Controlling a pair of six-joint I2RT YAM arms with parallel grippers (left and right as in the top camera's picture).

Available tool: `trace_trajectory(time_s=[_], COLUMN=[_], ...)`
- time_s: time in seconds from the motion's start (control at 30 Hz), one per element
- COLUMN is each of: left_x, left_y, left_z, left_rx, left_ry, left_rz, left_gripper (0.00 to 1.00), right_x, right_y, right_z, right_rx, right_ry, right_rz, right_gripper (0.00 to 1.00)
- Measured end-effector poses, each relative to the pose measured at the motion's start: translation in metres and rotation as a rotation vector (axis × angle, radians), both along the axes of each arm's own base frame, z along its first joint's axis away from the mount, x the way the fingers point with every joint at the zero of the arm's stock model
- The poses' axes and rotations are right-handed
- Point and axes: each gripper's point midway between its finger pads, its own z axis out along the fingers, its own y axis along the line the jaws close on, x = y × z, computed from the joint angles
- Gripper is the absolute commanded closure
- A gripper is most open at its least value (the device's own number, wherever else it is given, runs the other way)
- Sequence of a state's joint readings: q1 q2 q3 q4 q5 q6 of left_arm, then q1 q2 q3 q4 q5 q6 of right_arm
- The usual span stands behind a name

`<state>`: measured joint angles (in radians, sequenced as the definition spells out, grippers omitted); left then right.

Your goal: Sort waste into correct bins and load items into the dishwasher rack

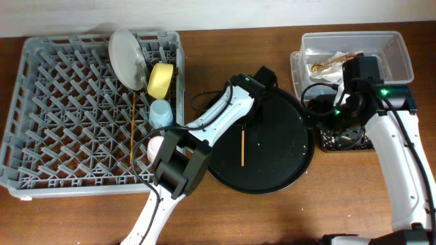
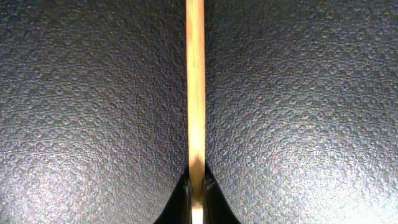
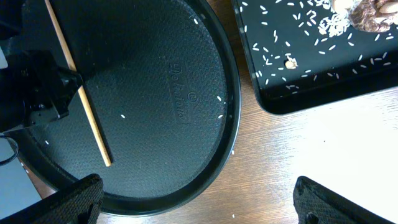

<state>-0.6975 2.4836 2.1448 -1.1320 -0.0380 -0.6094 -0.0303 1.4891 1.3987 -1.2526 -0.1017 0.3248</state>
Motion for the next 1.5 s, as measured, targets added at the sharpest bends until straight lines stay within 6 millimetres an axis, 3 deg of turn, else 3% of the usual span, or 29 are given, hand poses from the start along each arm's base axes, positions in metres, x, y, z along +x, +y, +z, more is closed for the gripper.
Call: trace_trajectory(time_s=[0.1,0.17,0.23,0.3,0.37,0.5,0.6,0.7,0.77,0.83,0.97,1.03,1.13,1.2,1.43,1.47,1.5], left_x=[-0.007,0.000,0.018,0.026,0.033,0.042,0.026,0.006,0.000,0.010,0.021,0.018,0.023,0.024,0.032,0.032,0.033], left_y=[0.005,0.004,0.011,0.039,0.067,0.109,0.155,0.221,0.265,0.285,0.291,0.303,0.332,0.340,0.328,0.328,0.328], left_z=[0.011,0.040,0.097,0.149,0.181,0.228,0.261,0.258,0.237,0.204,0.147,0.136,0.135,0.136,0.136,0.136,0.136], left_rx=[0.022,0.010,-0.026,-0.034,-0.036,-0.050,-0.023,0.059,0.135,0.174,0.220,0.235,0.237,0.236,0.202,0.202,0.201], left_ry=[0.041,0.025,-0.053,-0.103,-0.146,-0.238,-0.264,-0.197,-0.127,-0.092,-0.073,-0.049,-0.059,-0.063,-0.095,-0.096,-0.100], left_rz=[-0.065,-0.115,-0.140,-0.141,-0.149,-0.145,-0.103,-0.003,0.048,0.044,0.005,0.028,0.103,0.122,0.103,0.104,0.104], left_gripper=[0.99,0.99,0.99,0.99,0.99,0.99,0.99,0.99,0.99,0.99,0.99,0.99,0.99,0.99,0.98,0.85,0.66], right_x=[0.000,0.000,0.000,0.000,0.000,0.000,0.000,0.000,0.000,0.000,0.000,0.000,0.000,0.000,0.000,0.000,0.000], right_y=[0.000,0.000,0.000,0.000,0.000,0.000,0.000,0.000,0.000,0.000,0.000,0.000,0.000,0.000,0.000,0.000,0.000], right_z=[0.000,0.000,0.000,0.000,0.000,0.000,0.000,0.000,0.000,0.000,0.000,0.000,0.000,0.000,0.000,0.000,0.000], right_rx=[0.000,0.000,0.000,0.000,0.000,0.000,0.000,0.000,0.000,0.000,0.000,0.000,0.000,0.000,0.000,0.000,0.000], right_ry=[0.000,0.000,0.000,-0.002,-0.001,0.000,0.000,0.000,0.000,0.000,-0.001,0.000,0.000,0.000,0.000,0.000,0.000], right_rz=[0.000,0.000,0.000,0.000,0.000,0.000,0.000,0.000,0.000,0.001,0.000,0.000,0.000,0.000,0.001,0.000,0.000], right_gripper=[0.02,0.01,0.01,0.02,0.02,0.02,0.02,0.02,0.01,0.02,0.02,0.02,0.02,0.02,0.02,0.02,0.02])
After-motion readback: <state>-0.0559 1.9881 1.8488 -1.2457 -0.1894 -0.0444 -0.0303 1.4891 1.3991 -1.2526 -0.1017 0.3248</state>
